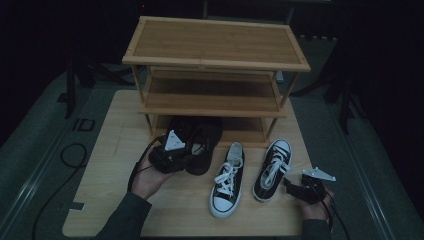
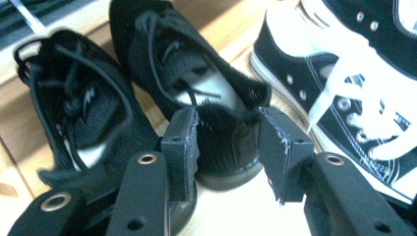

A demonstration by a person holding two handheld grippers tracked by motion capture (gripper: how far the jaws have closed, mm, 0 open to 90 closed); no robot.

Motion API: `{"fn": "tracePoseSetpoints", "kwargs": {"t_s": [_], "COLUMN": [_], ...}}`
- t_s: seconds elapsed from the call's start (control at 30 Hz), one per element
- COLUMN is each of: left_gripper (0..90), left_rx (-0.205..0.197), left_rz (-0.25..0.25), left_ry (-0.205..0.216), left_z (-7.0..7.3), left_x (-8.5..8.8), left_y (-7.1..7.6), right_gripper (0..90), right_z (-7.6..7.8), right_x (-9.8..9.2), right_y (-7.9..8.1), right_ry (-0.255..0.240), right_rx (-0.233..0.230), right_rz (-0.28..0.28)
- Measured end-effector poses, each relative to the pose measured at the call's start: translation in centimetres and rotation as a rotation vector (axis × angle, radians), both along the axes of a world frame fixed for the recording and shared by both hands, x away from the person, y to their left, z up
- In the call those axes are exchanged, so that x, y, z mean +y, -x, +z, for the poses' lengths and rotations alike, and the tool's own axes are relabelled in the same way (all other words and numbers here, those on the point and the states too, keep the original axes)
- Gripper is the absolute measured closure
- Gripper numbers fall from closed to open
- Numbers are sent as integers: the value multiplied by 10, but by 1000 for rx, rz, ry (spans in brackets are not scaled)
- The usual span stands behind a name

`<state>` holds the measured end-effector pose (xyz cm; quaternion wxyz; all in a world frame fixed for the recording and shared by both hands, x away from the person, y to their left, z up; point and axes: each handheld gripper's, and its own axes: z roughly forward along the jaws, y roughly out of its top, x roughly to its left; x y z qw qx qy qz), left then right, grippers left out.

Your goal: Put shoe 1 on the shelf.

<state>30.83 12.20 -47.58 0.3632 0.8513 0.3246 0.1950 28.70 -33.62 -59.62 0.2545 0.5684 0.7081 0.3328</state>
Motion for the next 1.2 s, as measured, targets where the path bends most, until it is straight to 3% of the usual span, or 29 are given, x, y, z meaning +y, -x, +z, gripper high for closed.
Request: {"fn": "tracePoseSetpoints", "kwargs": {"t_s": [0.27, 0.73, 0.8, 1.2], "left_gripper": [629, 630, 655, 735], "left_rx": [40, 113, 117, 158], "left_rz": [-22, -29, -29, -35], "left_ry": [-4, -33, -62, -86], "left_z": [-16, -42, -47, -66], "left_x": [1, 2, 0, -6], "left_y": [5, -1, -2, -8], "right_gripper": [232, 232, 232, 232], "right_z": [0, 0, 0, 0], "right_x": [0, 0, 0, 0], "right_y": [0, 0, 0, 0], "right_ry": [2, 2, 2, 1], "right_rx": [0, 0, 0, 0], "right_rz": [1, 1, 1, 1]}}
